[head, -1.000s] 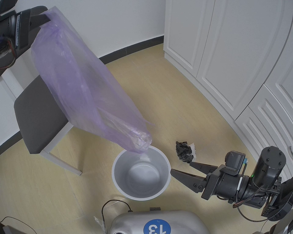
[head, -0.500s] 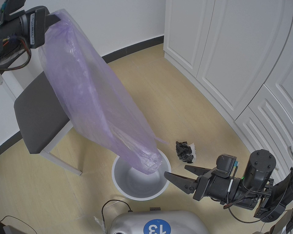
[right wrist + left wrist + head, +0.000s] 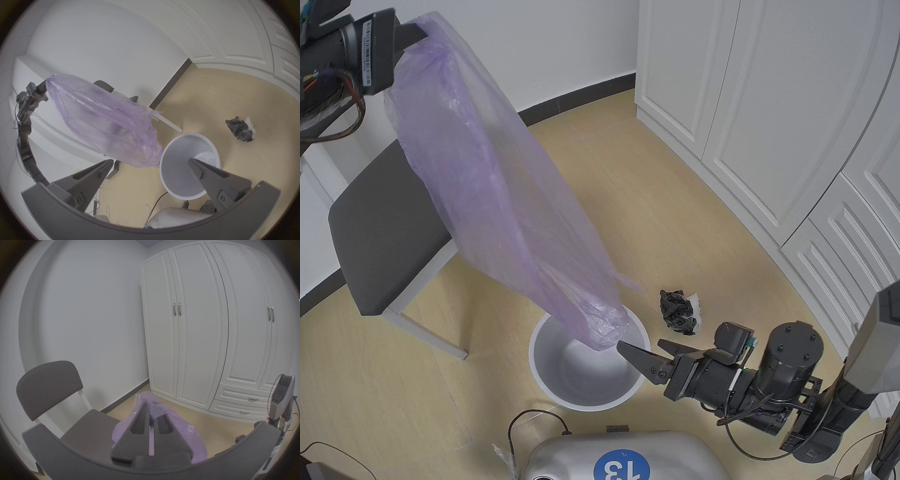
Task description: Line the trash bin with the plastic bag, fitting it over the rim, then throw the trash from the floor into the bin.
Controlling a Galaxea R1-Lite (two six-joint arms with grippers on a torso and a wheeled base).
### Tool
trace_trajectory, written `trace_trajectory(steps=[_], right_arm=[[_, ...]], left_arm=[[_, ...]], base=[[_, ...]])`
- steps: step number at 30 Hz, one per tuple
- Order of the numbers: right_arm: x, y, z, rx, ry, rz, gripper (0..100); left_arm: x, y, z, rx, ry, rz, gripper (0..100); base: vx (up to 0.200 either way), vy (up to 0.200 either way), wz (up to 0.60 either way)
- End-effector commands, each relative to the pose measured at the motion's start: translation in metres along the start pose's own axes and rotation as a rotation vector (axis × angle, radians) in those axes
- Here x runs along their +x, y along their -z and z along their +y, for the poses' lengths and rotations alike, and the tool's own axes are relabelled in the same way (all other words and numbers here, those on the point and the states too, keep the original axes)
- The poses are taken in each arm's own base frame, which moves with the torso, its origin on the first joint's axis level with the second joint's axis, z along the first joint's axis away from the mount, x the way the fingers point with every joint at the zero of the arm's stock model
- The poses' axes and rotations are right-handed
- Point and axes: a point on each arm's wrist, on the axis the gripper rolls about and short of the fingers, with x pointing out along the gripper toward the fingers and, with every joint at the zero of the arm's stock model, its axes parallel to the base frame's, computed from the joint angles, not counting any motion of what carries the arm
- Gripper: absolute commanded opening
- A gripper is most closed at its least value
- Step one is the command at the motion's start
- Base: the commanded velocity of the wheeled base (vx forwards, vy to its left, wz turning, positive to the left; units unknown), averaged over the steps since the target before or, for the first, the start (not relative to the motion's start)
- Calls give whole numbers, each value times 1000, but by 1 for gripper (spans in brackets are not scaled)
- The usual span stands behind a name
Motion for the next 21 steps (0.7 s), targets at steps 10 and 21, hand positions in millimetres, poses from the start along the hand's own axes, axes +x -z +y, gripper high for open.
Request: trace_trajectory(steps=[10, 21], right_arm=[[35, 14, -12, 85, 53, -46, 100], [39, 12, -9, 161, 28, -53, 100]], left_arm=[[1, 7, -4, 5, 7, 9, 0], [1, 8, -4, 8, 6, -3, 0]], base=[[0, 0, 0], [0, 0, 0]])
